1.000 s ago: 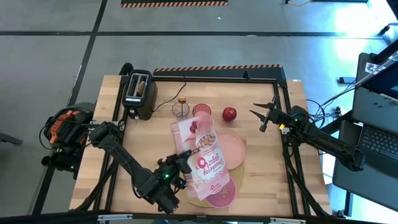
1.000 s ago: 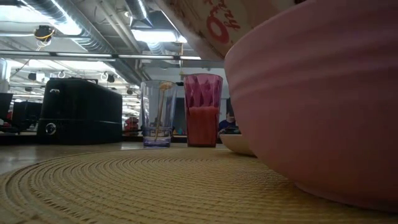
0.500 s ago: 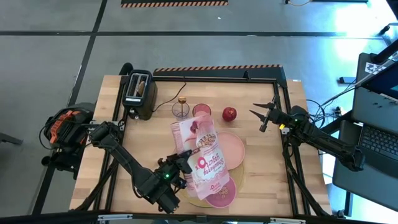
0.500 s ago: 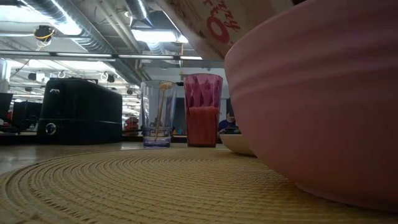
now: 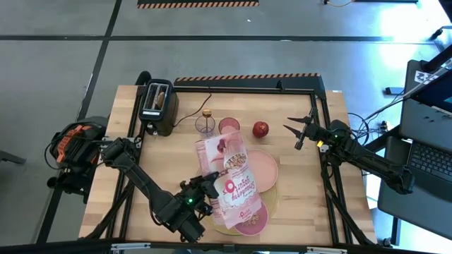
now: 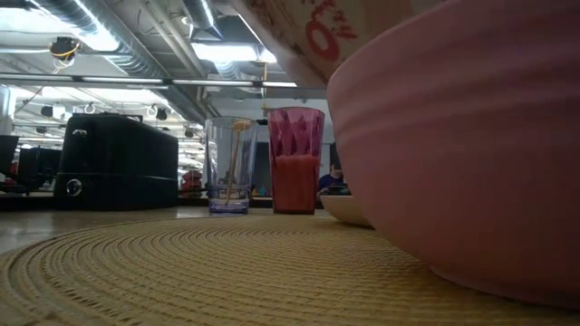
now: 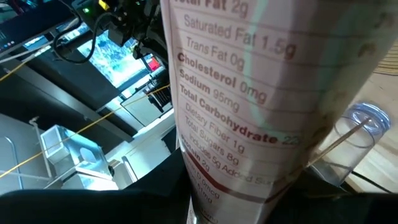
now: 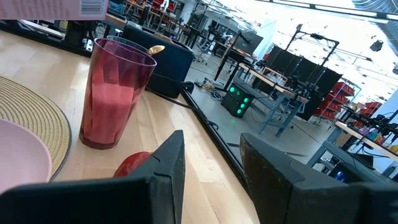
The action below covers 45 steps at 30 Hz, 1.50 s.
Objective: Arrange a breakfast setting
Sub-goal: Pour the cereal from the pink cereal box into the pink bowl
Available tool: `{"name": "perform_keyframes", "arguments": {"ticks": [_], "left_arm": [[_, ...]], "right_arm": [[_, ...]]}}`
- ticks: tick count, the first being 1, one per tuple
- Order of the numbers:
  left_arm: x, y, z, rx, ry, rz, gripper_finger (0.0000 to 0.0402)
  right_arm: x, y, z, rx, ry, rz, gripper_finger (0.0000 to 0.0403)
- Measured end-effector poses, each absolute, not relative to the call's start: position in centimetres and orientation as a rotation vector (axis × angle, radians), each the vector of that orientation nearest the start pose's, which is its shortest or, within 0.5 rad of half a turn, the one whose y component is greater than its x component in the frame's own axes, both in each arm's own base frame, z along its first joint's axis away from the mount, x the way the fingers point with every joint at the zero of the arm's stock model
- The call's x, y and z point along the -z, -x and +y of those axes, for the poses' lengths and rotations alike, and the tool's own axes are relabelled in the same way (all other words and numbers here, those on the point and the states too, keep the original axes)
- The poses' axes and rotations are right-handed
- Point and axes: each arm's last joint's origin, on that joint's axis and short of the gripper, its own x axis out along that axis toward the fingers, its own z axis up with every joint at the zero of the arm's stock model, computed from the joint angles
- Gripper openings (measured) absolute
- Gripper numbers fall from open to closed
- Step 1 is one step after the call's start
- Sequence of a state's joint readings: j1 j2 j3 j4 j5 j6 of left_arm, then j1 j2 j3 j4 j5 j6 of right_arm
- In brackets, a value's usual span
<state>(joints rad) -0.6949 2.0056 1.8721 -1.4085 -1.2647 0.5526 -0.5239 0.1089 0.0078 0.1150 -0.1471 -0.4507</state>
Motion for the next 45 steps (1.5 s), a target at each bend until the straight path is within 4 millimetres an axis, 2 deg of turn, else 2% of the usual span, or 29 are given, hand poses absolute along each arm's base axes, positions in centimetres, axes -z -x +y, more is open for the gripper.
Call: {"name": "perform_keyframes", "arguments": {"ticks": [45], "left_arm": [[-29.37, -31.11, -22.52, -0.204, -1.839, 1.042, 0.013]], "right_arm": [[-16.8, -9.2, -4.82, 0.372, 0.449, 0.077, 0.0127]]}}
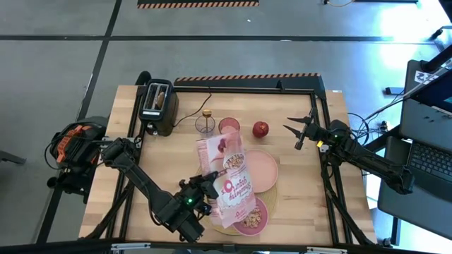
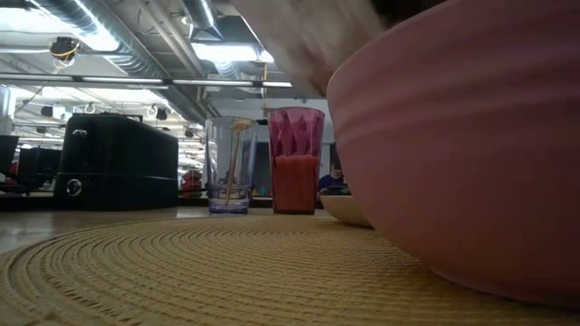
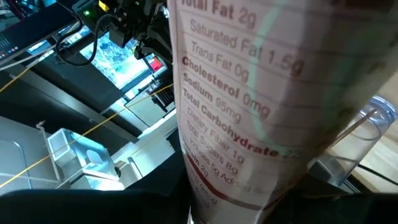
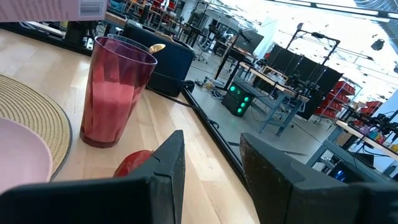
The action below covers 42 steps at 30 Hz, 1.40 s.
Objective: Arrange a breakfast setting
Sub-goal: Pour the cereal from the pink cereal box into the pink bowl
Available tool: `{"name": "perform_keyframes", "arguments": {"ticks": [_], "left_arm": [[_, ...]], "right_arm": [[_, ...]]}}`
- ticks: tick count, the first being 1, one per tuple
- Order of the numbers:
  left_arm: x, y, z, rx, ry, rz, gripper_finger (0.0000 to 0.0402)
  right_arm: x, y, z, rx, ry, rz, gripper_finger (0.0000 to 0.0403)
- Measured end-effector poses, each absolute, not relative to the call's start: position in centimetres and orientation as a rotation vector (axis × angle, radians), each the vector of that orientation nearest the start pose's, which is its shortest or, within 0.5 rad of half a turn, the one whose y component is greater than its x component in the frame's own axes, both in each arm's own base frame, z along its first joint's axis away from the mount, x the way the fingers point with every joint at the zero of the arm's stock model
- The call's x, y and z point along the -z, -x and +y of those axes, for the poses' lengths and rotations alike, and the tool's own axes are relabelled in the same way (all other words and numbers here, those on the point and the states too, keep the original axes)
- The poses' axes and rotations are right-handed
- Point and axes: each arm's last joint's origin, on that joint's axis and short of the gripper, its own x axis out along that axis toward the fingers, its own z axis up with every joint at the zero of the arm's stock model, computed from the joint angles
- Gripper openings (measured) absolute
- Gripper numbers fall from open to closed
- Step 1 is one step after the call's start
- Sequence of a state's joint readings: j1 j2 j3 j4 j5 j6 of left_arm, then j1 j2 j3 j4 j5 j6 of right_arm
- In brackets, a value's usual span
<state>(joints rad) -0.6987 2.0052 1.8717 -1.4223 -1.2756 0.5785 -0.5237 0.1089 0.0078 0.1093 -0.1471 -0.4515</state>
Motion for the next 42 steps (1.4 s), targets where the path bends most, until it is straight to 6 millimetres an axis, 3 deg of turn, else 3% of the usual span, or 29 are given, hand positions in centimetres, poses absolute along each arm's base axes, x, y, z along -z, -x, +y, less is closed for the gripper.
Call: {"name": "perform_keyframes", "arguments": {"ticks": [42], "left_arm": [[-29.48, -31.49, -22.0, -0.257, -1.846, 1.04, 0.013]], "right_arm": [[-16.75, -9.2, -4.82, 0.371, 0.448, 0.082, 0.0127]]}}
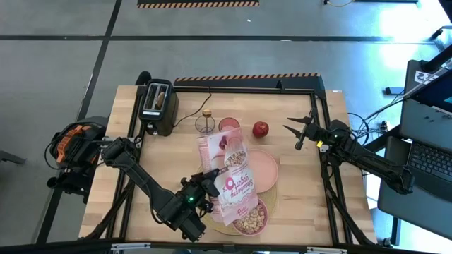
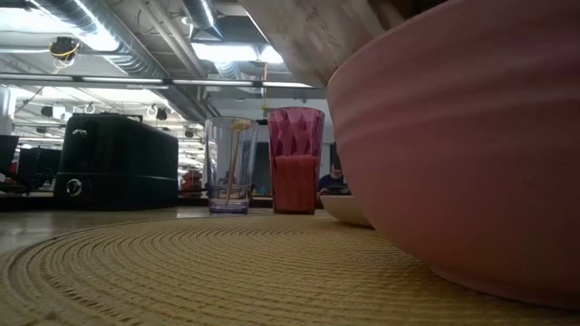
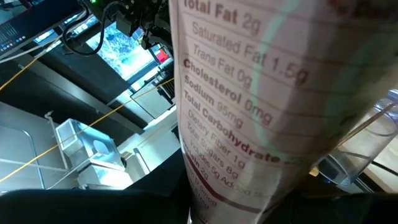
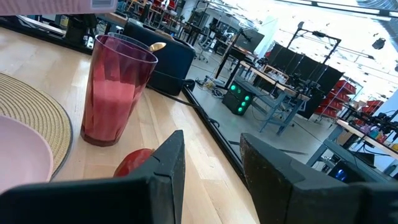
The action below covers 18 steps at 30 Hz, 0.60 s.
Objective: Arrange a breakfast setting
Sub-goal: Pour the cereal from the pink cereal box into the pink bowl
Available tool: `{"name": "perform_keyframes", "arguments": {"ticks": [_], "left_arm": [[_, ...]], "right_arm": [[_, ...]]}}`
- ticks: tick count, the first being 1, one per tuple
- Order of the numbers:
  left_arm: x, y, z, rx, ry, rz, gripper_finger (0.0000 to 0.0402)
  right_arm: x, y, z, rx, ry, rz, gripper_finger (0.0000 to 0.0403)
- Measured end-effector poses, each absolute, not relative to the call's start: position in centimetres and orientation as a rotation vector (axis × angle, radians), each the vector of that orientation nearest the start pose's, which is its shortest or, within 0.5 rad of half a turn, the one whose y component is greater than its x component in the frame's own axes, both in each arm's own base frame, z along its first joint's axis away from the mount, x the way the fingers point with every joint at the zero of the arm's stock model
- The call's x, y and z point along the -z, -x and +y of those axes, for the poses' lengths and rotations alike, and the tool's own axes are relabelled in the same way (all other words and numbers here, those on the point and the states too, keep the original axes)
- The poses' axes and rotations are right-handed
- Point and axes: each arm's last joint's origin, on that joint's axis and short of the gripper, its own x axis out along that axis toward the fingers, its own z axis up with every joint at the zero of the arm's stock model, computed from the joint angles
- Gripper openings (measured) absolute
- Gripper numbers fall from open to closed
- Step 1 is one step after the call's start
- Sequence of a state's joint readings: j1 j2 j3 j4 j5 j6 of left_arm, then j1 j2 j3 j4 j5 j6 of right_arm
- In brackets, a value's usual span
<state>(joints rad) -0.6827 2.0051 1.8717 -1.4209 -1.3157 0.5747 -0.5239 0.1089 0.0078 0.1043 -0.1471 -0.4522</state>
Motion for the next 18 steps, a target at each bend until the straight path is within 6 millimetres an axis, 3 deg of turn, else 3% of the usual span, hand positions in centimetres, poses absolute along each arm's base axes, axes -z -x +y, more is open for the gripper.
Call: {"name": "perform_keyframes", "arguments": {"ticks": [18], "left_arm": [[-29.46, -30.96, -21.26, -0.256, -1.691, 1.076, 0.0095]], "right_arm": [[-16.73, -9.2, -4.82, 0.37, 0.449, 0.084, 0.0127]]}}
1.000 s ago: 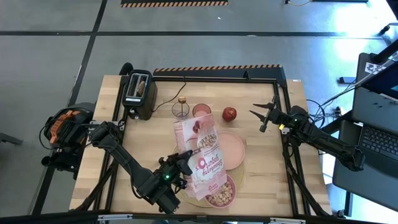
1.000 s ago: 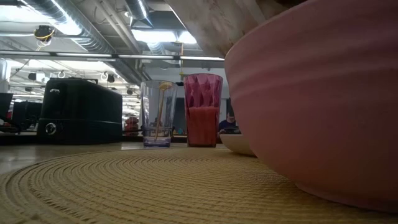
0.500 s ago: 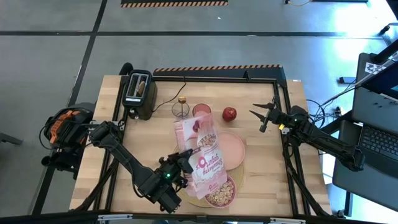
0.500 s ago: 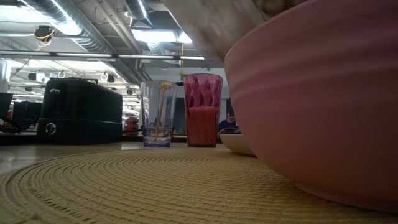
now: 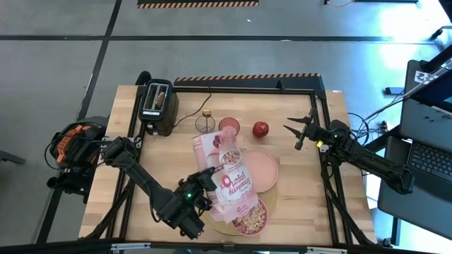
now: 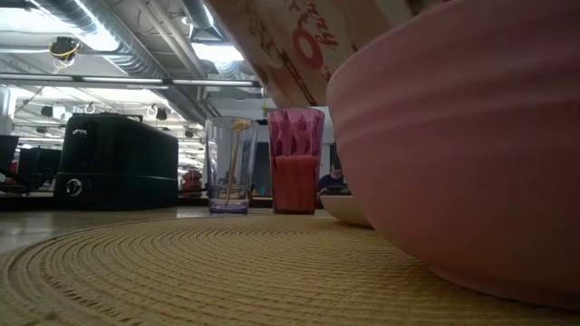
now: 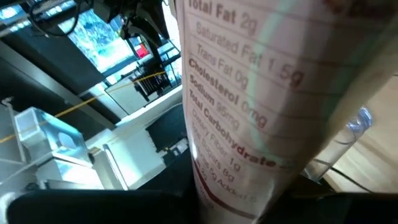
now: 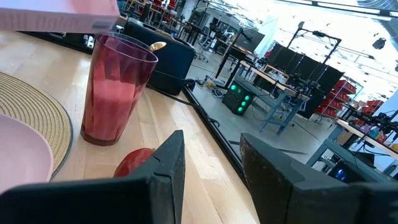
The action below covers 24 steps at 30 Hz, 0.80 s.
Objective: Arrange a breakfast setting
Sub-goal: Pour the cereal from the pink cereal box into the pink bowl
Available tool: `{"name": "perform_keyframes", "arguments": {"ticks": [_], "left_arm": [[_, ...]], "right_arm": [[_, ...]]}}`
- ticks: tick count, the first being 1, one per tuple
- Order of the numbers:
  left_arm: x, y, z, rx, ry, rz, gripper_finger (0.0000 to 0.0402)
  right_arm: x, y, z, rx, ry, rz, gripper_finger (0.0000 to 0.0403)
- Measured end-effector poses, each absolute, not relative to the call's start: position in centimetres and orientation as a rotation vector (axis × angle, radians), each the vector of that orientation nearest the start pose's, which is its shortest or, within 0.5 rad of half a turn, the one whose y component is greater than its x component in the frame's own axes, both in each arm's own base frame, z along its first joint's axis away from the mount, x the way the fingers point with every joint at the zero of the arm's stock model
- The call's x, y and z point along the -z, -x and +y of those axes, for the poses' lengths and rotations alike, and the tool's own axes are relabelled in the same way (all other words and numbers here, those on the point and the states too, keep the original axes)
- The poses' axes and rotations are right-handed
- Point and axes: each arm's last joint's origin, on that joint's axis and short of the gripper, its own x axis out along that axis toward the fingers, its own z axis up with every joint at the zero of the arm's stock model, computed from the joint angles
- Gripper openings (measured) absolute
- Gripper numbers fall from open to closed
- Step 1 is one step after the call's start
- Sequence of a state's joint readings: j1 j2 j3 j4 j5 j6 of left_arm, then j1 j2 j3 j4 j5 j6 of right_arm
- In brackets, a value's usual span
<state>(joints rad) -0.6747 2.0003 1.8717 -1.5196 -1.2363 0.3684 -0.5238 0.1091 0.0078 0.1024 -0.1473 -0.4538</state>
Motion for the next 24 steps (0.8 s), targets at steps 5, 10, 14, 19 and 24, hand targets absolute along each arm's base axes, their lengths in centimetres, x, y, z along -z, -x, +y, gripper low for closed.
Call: {"name": "perform_keyframes", "arguments": {"ticks": [5, 10, 14, 19, 24], "left_arm": [[-29.48, -30.78, -20.85, -0.271, -1.67, 1.096, 0.0095], [-29.44, -30.73, -20.87, -0.266, -1.637, 1.099, 0.0094], [-29.4, -30.71, -20.88, -0.263, -1.609, 1.103, 0.0094], [-29.32, -30.69, -20.9, -0.253, -1.568, 1.11, 0.0094], [-29.3, -30.51, -21.16, -0.254, -1.543, 1.102, 0.0094]], "right_arm": [[-16.73, -9.2, -4.82, 0.37, 0.449, 0.084, 0.0127], [-16.73, -9.2, -4.82, 0.37, 0.449, 0.084, 0.0127], [-16.73, -9.2, -4.82, 0.37, 0.449, 0.084, 0.0127], [-16.73, -9.2, -4.82, 0.368, 0.449, 0.084, 0.0127], [-16.73, -9.2, -4.82, 0.368, 0.449, 0.084, 0.0127]]}}
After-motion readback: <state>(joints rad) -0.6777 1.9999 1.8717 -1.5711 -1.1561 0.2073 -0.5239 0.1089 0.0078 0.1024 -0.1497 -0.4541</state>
